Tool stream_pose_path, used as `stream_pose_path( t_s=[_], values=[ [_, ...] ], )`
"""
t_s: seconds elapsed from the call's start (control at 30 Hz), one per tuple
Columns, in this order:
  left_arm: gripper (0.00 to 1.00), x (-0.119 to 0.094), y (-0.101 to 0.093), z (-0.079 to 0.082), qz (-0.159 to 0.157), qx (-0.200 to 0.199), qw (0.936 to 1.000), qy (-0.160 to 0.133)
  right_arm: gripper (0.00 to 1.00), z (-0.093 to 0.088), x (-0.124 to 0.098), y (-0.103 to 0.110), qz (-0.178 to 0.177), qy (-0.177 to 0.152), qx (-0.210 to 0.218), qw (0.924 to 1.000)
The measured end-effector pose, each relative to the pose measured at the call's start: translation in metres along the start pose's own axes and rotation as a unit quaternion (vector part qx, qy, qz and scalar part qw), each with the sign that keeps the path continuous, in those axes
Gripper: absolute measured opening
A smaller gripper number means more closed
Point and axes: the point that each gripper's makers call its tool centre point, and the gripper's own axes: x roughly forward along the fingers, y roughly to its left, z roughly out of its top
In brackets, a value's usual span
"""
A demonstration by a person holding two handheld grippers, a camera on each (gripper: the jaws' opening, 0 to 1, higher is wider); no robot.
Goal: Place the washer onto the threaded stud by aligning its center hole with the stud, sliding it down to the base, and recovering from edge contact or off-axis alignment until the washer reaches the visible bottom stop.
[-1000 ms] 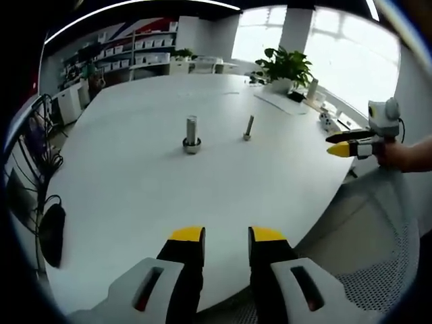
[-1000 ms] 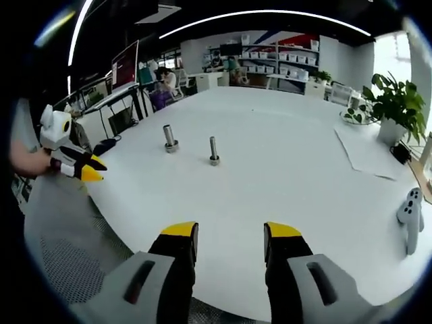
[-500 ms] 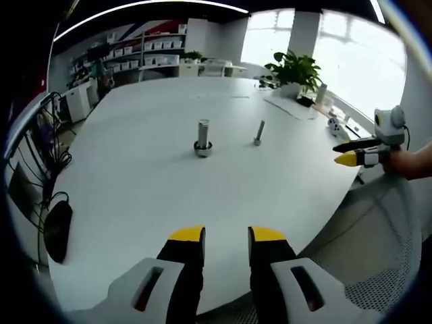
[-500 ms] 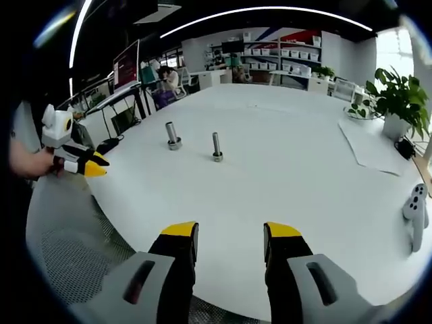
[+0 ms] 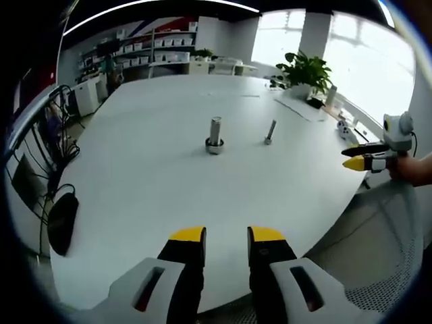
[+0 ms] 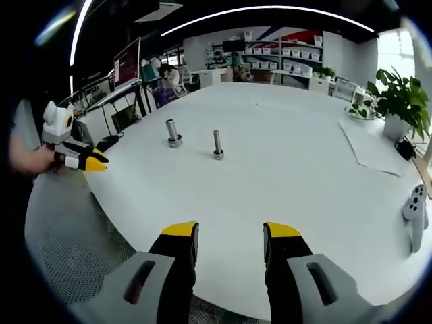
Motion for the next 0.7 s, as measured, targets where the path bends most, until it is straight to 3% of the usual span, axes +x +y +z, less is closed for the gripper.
stream_pose_path(
  t_s=[0.1, 0.7],
  values=[
    [0.22, -0.0008, 0.0022, 0.0017, 0.003, -0.002, 1.0000, -0.005, 0.41, -0.0051, 0.0021, 0.0008, -0.003, 0.015, -0.012, 0.9998],
    [0.24, -0.0018, 0.0085, 0.0039, 0.019, -0.003, 0.9997, -0.012, 0.41, -0.0024, 0.0013, 0.0021, 0.003, 0.006, -0.010, 0.9999]
  ],
)
